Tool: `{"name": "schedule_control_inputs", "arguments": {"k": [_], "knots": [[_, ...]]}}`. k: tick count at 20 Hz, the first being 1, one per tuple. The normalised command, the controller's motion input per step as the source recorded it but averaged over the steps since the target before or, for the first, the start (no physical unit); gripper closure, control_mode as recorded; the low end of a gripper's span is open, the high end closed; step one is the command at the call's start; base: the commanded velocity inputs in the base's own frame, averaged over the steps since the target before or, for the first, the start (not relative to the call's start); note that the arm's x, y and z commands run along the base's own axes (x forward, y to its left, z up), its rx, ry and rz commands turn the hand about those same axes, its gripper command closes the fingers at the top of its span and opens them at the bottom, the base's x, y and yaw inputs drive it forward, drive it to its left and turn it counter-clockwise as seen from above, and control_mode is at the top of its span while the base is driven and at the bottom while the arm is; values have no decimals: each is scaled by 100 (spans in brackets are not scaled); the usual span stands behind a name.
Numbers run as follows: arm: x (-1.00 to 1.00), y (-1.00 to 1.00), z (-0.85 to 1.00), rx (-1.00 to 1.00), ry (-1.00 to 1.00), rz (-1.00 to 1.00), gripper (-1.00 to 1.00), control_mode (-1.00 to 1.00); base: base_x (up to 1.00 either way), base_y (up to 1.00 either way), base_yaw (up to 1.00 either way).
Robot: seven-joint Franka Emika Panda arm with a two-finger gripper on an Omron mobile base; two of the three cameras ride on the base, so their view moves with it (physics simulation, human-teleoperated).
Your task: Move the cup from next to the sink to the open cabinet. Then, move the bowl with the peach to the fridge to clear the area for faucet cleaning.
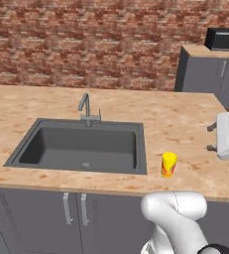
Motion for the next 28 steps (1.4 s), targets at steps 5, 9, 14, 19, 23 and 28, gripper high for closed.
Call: {"name": "schedule_control_inputs", "arguments": {"k": [5, 9, 14, 19, 23, 28], "knots": [[5, -82, -77, 41, 49, 9, -100, -100, 0, 0, 0], [3, -20, -75, 20, 37, 9, -100, -100, 0, 0, 0], [21, 27, -69, 11, 15, 11, -100, -100, 0, 0, 0], [-8, 54, -73, 11, 0, 13, -100, -100, 0, 0, 0], [-47, 45, -30, 18, -20, -1, -100, -100, 0, 0, 0], [-2, 14, -1, 17, -6, -6, -100, -100, 0, 0, 0]]}}
